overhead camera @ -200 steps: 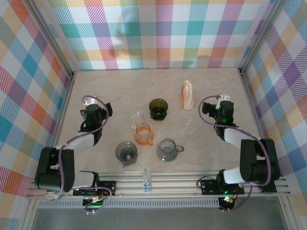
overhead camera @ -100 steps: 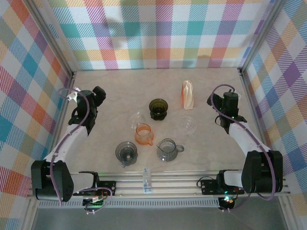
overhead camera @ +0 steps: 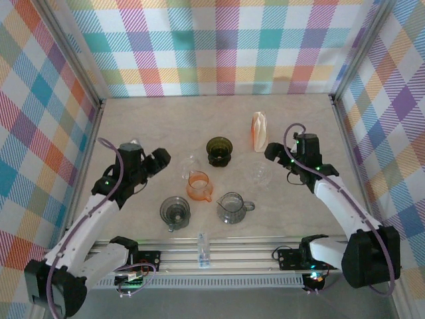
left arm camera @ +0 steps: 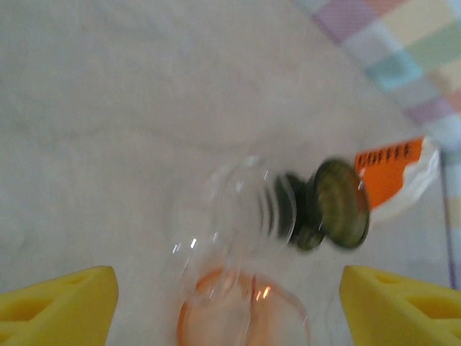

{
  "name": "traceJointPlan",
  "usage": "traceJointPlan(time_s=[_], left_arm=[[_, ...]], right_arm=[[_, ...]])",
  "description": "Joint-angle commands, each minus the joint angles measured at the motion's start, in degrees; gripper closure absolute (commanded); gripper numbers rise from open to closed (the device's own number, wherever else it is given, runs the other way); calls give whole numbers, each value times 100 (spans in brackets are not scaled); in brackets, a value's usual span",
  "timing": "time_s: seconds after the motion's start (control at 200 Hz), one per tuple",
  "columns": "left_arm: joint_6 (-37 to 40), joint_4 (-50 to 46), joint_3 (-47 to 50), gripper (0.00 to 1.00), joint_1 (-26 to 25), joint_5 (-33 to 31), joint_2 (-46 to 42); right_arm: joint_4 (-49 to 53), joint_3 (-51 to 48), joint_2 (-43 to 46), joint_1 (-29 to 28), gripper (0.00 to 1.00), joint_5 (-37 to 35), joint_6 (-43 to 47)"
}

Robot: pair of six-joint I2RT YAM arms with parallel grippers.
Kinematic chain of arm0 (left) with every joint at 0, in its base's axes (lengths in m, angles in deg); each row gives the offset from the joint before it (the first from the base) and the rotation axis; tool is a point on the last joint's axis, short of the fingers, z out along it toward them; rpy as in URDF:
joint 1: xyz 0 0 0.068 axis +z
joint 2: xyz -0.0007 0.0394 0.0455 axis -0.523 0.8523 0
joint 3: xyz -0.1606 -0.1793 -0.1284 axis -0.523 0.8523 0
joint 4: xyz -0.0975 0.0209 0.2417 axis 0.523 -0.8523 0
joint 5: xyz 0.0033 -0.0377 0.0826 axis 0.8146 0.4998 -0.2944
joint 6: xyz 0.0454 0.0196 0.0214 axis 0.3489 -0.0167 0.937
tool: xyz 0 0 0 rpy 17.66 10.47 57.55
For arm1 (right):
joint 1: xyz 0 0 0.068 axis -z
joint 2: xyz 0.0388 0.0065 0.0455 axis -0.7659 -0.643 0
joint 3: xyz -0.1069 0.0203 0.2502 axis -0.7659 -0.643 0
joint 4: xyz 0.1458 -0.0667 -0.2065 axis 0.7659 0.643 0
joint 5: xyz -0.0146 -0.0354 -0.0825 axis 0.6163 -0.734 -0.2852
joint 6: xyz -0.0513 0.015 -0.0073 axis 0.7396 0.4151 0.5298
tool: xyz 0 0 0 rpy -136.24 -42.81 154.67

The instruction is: Place the coffee filter in the dripper

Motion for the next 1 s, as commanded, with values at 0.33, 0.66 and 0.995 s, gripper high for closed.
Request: traceJointPlan(time_s=[0.33, 0.66, 0.995], left_arm=[[-244, -2577, 480, 32, -208, 201, -1506], [-250, -2574, 723, 36, -208, 457, -1313], [-253, -2763, 784, 39, -208, 623, -1276]], right_arm=[[1036, 174, 0, -1758, 3, 1112, 483], [969, -25, -251, -2890, 4, 768, 367], [638, 72, -663, -3652, 8, 383, -99]])
